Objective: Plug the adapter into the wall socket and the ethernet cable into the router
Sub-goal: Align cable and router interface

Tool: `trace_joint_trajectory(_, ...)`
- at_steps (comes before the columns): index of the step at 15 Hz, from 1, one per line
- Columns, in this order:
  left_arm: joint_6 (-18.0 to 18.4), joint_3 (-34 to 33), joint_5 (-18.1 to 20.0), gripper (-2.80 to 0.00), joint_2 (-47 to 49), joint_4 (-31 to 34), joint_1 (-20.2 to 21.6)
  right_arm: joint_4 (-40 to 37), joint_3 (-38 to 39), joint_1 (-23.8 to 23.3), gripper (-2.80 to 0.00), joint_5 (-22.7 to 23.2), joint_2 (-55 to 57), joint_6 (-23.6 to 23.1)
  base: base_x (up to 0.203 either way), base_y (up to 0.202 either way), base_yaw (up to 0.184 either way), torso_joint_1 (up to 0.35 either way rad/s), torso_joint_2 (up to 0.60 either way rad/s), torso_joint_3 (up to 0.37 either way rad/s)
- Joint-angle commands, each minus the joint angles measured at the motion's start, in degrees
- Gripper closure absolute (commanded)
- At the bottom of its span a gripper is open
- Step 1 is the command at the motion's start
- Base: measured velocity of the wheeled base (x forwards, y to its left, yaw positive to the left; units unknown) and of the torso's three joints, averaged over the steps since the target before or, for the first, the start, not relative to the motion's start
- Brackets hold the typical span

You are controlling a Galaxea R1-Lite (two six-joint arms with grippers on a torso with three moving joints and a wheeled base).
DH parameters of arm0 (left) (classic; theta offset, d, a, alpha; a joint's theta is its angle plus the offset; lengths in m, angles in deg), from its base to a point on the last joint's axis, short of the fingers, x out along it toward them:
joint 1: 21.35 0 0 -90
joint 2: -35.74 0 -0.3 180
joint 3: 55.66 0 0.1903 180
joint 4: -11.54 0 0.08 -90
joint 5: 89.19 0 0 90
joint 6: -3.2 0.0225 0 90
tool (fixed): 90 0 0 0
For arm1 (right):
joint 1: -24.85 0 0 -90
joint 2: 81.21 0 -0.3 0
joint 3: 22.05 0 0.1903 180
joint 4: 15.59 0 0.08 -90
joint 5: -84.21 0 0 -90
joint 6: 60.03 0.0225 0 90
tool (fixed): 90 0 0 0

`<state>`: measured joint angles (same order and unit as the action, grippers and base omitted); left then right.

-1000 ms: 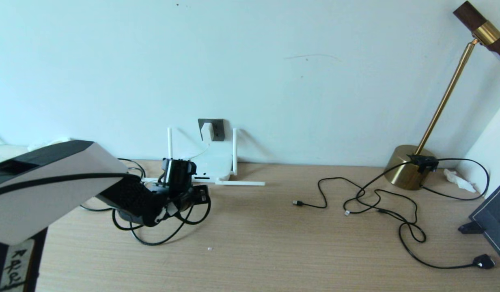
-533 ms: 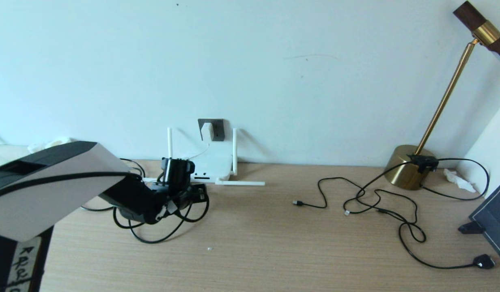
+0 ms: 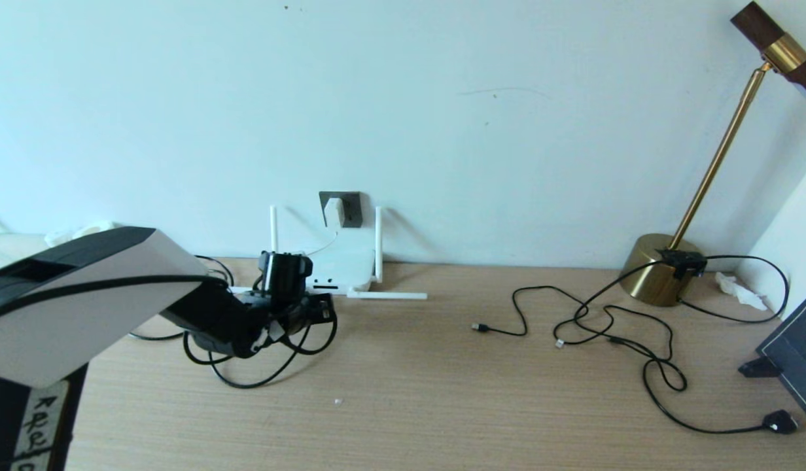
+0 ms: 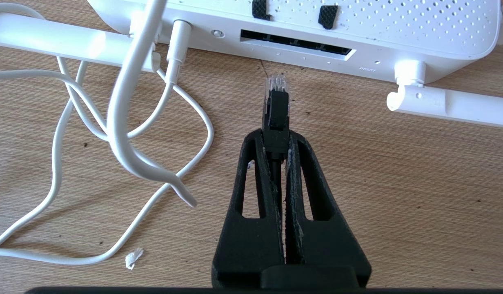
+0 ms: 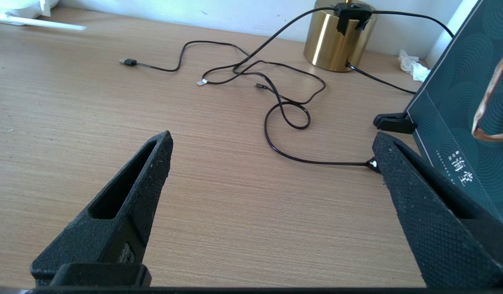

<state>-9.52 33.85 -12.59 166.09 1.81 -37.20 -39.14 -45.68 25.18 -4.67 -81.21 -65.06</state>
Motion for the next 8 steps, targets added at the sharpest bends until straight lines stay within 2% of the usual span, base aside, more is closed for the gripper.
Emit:
trace_joint_trajectory(1, 0.0, 0.0, 0.0, 0.00, 0.0, -0.2, 0.1, 0.0, 0.0, 0.0, -2.80, 0.0, 0.1, -0.1, 0.000, 0.000, 0.000, 0.000, 0.00, 0.000)
trace_joint_trajectory(8, 0.1, 1.8, 0.3, 0.00, 0.7, 0.0, 1.3, 0.0, 0.0, 0.0, -2.80, 0.0, 0.1, -0.1, 0.000, 0.000, 0.000, 0.000, 0.00, 0.000)
